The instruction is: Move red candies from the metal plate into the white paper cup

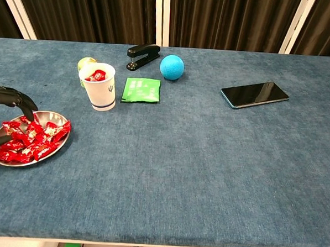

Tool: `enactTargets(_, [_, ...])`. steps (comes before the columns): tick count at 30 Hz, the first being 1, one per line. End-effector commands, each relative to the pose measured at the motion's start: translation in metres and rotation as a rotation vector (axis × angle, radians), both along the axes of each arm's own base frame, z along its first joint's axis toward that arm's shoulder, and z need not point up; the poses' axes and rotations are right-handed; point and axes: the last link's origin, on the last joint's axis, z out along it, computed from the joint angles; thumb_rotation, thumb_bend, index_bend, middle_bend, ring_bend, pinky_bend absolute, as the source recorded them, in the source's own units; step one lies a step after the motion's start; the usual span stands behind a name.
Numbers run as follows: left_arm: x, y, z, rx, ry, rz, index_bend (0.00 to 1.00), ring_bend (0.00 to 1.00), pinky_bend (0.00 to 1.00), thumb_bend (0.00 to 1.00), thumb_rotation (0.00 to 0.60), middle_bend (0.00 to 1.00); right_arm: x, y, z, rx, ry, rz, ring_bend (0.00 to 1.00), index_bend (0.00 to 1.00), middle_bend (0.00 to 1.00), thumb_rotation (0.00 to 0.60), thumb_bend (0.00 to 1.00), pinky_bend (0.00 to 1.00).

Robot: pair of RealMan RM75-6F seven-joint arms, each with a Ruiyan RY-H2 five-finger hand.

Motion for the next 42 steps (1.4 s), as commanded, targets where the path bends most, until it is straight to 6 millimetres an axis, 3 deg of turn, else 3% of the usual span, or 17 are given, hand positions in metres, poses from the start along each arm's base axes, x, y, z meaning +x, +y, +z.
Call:
enactTargets(1, [0.000, -0.001, 0.000, 0.005, 0.000, -0.005, 0.33, 0.12, 0.21, 0.35, 0.600, 0.21, 0.000, 0.000, -0.001, 0.002, 0.001, -0.002, 0.00, 0.00, 0.00, 0.600, 0.32, 0.00])
enactTargets(13, [-0.009, -0.014, 0.004, -0.008, 0.020, 0.011, 0.35, 0.12, 0.21, 0.35, 0.600, 0.21, 0.002, -0.002, -0.005, 0.012, 0.009, 0.000, 0.00, 0.00, 0.00, 0.600, 0.32, 0.00])
enactTargets(22, [-0.010, -0.013, 0.002, 0.003, 0.047, -0.005, 0.45, 0.12, 0.21, 0.35, 0.600, 0.21, 0.004, -0.001, -0.004, 0.004, 0.014, 0.001, 0.00, 0.00, 0.00, 0.600, 0.32, 0.00])
enactTargets(37, [-0.014, -0.013, -0.003, 0.018, 0.101, -0.017, 0.47, 0.12, 0.21, 0.35, 0.600, 0.21, 0.005, -0.001, -0.006, 0.011, 0.019, 0.000, 0.00, 0.00, 0.00, 0.600, 0.32, 0.00])
enactTargets(42, [-0.013, -0.012, -0.005, 0.023, 0.096, -0.019, 0.53, 0.12, 0.21, 0.37, 0.600, 0.21, 0.005, -0.002, -0.006, 0.010, 0.020, -0.002, 0.00, 0.00, 0.00, 0.600, 0.32, 0.00])
